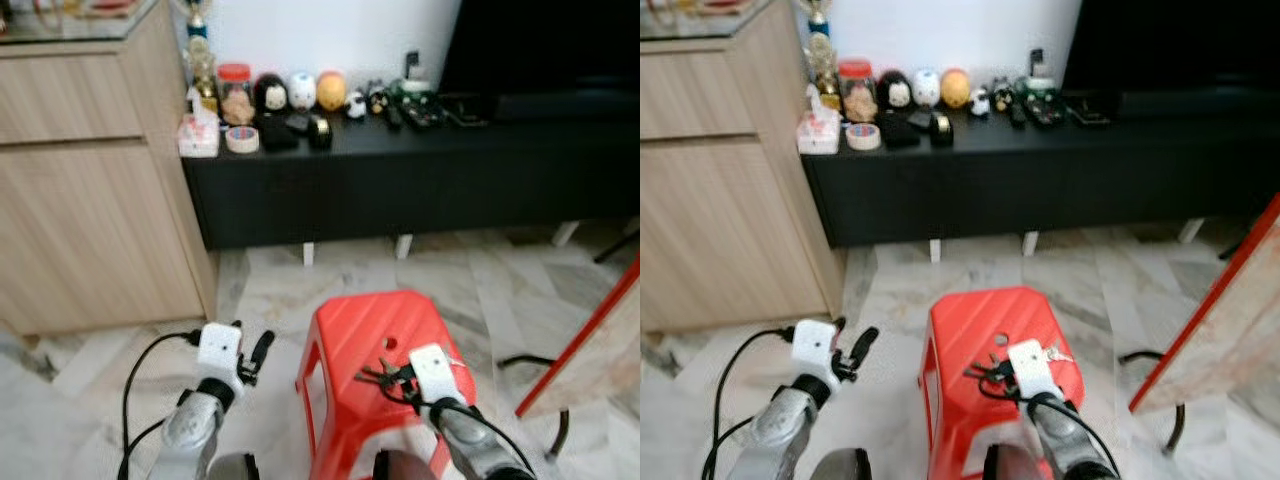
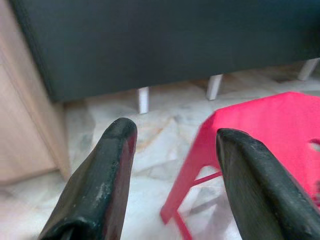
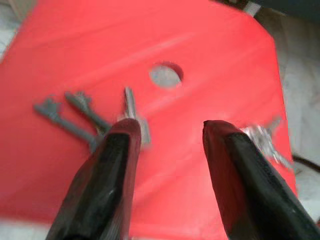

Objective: Hang keys on a hook

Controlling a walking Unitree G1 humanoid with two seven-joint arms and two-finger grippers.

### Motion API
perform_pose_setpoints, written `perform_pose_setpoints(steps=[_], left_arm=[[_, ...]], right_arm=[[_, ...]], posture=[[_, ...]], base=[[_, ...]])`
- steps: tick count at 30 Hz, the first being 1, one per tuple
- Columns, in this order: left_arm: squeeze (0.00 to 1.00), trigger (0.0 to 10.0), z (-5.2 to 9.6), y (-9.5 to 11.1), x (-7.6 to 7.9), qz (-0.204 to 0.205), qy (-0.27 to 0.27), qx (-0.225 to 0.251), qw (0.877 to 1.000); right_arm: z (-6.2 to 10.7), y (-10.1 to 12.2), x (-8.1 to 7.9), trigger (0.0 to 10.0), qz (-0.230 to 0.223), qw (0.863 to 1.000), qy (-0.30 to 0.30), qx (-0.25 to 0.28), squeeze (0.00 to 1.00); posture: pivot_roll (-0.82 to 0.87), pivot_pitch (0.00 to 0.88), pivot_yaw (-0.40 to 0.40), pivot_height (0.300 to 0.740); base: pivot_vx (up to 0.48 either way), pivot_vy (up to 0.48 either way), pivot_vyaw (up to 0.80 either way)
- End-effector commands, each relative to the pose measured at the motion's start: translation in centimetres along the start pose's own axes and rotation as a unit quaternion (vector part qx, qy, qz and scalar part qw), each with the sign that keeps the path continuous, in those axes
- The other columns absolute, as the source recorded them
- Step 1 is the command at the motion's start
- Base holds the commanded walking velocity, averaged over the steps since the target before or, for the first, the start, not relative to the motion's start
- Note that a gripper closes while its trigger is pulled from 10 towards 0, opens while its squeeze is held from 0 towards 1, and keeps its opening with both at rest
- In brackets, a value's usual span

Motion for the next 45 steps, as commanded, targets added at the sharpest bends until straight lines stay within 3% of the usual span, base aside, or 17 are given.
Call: perform_pose_setpoints(steps=[1, 12, 19, 28, 38, 45], left_arm=[[0.0, 10.0, 0.0, 0.2, -0.2, -0.009, 0.001, 0.004, 1.0], [0.0, 10.0, 0.1, 0.1, -0.3, -0.009, 0.003, 0.001, 1.0], [0.0, 10.0, 0.1, -0.1, -0.1, -0.011, 0.002, -0.002, 1.0], [0.0, 10.0, 0.3, -0.5, -0.1, -0.011, 0.001, -0.008, 1.0], [0.0, 10.0, 0.3, -0.6, 0.1, -0.01, -0.002, -0.011, 1.0], [0.0, 10.0, 0.3, -0.7, 0.1, -0.009, -0.002, -0.012, 1.0]], right_arm=[[-0.2, 0.3, -0.6, 10.0, 0.002, 1.0, 0.008, 0.0, 0.0], [-0.1, 0.1, -1.2, 10.0, 0.015, 0.999, 0.031, -0.003, 0.0], [0.2, -1.1, -2.6, 10.0, 0.036, 0.996, 0.078, -0.021, 0.0], [0.7, -3.1, -2.9, 10.0, 0.041, 0.994, 0.083, -0.055, 0.0], [1.1, -4.0, -2.1, 10.0, 0.039, 0.995, 0.069, -0.065, 0.0], [1.0, -3.5, -1.1, 10.0, 0.012, 0.998, 0.036, -0.048, 0.0]], posture=[[0.08, 0.0, -0.073, 0.599], [0.08, 0.0, -0.073, 0.599], [0.08, 0.0, -0.073, 0.599], [0.07, 0.0, -0.073, 0.599], [0.07, 0.0, -0.074, 0.599], [0.07, 0.0, -0.074, 0.599]], base=[[0.322, 0.0, 0.0], [0.053, 0.0, 0.0], [0.0, 0.0, 0.0], [0.0, 0.0, 0.0], [0.0, 0.0, 0.0], [0.0, 0.0, 0.0]])
Point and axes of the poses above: a point about 5 cm out from each wrist's last joint towards the gripper, its own z axis pointing back from the gripper into the wrist, its own y axis along the axis of the wrist's last joint, x = y × z, the point moved 5 cm from there along -z, pointing out of the wrist towards the gripper, and after that the axes turned 6 degrees about -z, right-handed, at the moved point
